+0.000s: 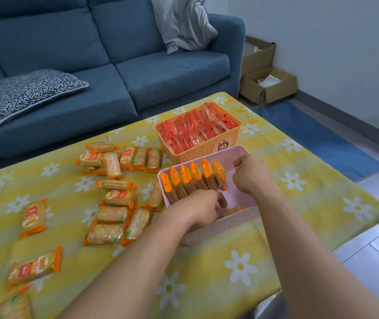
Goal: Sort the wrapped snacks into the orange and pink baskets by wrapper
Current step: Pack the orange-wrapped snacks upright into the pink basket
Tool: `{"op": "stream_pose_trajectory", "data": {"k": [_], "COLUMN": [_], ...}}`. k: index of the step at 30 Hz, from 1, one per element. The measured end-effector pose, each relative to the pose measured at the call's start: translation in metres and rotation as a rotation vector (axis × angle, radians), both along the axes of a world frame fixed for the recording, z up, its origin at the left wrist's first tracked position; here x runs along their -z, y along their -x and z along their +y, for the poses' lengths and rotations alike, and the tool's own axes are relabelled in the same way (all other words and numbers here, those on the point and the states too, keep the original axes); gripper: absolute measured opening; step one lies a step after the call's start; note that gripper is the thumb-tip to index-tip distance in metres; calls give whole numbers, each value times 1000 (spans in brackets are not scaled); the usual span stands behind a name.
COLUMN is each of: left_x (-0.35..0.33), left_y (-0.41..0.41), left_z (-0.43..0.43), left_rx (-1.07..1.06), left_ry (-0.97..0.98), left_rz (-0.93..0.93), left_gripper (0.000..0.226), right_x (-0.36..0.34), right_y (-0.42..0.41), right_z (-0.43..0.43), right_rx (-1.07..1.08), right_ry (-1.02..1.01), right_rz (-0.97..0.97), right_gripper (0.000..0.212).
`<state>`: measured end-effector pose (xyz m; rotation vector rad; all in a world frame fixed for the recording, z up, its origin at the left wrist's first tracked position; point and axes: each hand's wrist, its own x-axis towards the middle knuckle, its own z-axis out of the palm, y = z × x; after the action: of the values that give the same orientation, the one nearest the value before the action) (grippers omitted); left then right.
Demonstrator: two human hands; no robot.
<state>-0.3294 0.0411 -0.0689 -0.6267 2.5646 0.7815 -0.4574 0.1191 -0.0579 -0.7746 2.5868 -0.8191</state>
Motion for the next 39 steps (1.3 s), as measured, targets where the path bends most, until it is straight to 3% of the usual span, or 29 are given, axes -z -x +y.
{"op": "stream_pose_trajectory", "data": {"k": [8, 13, 17, 19, 21, 24, 28, 32, 34, 36, 39], "left_x": [-13, -39, -45, -45, -40, -32, -30, -33, -31, -27, -21], "left_y": [0, -23, -23, -18, -11, -1, 13, 17, 13, 9, 7], "left_z": [-9, -31, -27, -23, -20, -16, -9, -3, -9, -18, -17], "left_rx": [-35, -316, -553, -577, -582, -606, -605, -569, -554, -443, -286], "left_ry": [-108, -425, -705, -843, -895, -790, -617, -442, -163, 90, 182], "left_rz": [-86, 171, 365, 442, 510, 639, 734, 758, 806, 758, 613], "left_gripper": [32, 17, 20, 24, 23, 15, 19, 16, 8, 17, 25], "right_x": [-12, -22, -43, -45, -44, -43, -41, -39, -33, -21, 2], "right_y": [-1, 0, -8, -9, -7, 0, 6, 10, 11, 10, 4], "right_z": [7, 9, 15, 19, 22, 26, 28, 26, 23, 19, 7], "right_rx": [68, 115, -96, -233, -238, -102, -100, -17, 33, 37, -26], "right_ry": [151, 341, 378, 298, 303, 323, 412, 443, 342, 208, 120], "right_rz": [-68, -109, -580, -596, -551, -538, -535, -224, -37, 106, 243], "right_gripper": [37, 21, 26, 24, 21, 27, 34, 3, 15, 21, 24]}}
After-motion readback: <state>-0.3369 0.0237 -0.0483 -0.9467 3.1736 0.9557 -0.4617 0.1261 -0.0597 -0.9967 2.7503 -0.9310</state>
